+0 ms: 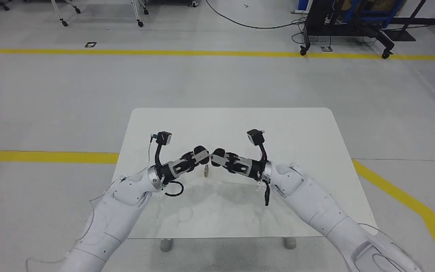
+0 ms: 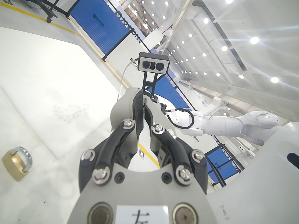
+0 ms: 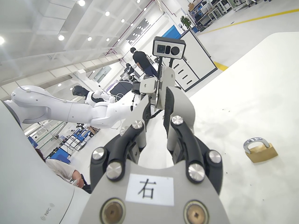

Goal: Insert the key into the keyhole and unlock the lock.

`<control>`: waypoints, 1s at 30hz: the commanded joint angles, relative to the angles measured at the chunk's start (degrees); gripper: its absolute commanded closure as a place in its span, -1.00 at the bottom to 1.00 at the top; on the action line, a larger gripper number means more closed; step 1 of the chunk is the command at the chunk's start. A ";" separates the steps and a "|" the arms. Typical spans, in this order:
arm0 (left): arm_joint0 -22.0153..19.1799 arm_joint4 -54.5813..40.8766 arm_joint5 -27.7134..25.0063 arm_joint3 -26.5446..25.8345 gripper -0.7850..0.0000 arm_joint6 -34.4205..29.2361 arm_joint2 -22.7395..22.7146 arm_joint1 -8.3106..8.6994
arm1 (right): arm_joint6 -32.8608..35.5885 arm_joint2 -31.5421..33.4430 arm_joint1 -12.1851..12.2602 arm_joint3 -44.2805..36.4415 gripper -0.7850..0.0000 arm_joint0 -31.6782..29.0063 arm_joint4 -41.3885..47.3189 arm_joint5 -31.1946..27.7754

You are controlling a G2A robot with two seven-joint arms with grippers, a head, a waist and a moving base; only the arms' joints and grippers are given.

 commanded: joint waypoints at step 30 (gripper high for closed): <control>-2.78 14.16 -2.07 3.37 -0.92 0.76 -2.02 0.29 | 3.71 12.38 3.33 -3.84 1.00 -5.62 1.44 -1.39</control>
